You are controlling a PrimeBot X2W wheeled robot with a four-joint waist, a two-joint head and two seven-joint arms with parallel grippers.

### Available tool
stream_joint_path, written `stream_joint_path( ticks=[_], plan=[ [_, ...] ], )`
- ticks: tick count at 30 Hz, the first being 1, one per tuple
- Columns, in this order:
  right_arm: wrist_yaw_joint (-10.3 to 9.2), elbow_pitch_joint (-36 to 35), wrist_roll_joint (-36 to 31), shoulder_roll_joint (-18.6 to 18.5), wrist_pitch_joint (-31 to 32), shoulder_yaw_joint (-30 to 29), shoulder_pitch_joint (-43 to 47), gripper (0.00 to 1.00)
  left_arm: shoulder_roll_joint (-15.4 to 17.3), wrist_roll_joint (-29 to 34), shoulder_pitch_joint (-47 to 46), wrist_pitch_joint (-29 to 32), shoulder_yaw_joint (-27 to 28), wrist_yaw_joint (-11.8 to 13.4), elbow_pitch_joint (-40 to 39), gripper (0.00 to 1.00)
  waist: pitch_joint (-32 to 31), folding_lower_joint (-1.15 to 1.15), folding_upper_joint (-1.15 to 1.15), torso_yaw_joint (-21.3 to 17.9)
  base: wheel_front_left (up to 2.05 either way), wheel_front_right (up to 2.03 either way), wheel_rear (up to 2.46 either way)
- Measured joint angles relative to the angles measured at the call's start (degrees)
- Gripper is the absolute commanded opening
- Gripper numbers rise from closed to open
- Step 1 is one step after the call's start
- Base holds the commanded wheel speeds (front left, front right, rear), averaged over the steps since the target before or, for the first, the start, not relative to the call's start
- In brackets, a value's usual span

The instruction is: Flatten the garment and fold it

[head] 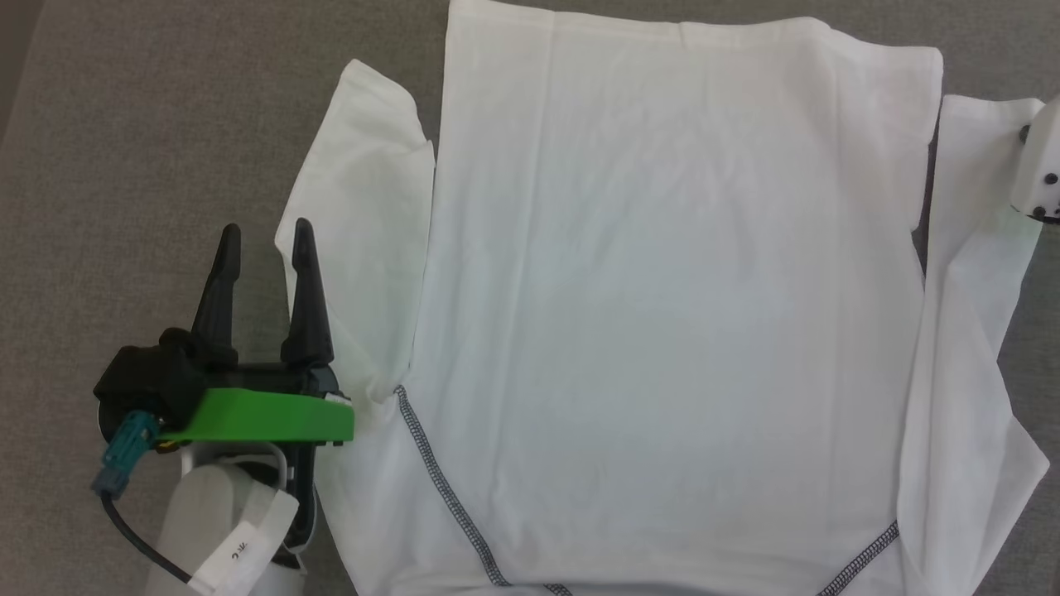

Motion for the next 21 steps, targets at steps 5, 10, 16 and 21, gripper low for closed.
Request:
stream_joint_path(
  ticks=[5, 10, 16, 21],
  plan=[
    [0.00, -1.7, 1.7, -2.3, -1.6, -2.5, 2.6, 0.00, -0.1, 0.2, 1.0, 0.0, 1.2, -0.4, 1.0, 1.00, -3.1, 0.00, 0.00, -0.5, 0.00, 0.00, 0.00],
    [-0.01, -7.5, 6.0, -4.3, -1.1, -0.2, 5.6, 0.00, -0.3, 0.3, 3.6, 0.0, 2.3, -0.7, 1.4, 1.00, -7.0, 0.00, 0.00, -1.1, 0.00, 0.00, 0.00],
    [-0.01, -19.8, 14.2, -6.8, 2.9, 10.2, 10.7, 0.00, -0.4, 0.3, 6.9, 0.0, 3.6, -1.0, 1.6, 1.00, -12.5, -0.01, 0.00, -1.8, 0.00, 0.00, 0.00],
    [-0.01, -29.0, 20.5, -6.3, 6.9, 17.7, 12.9, 0.00, -0.4, 0.3, 8.9, 0.0, 4.5, -1.1, 1.4, 1.00, -16.4, -0.01, 0.00, -2.1, 0.00, 0.00, 0.00]
  ],
)
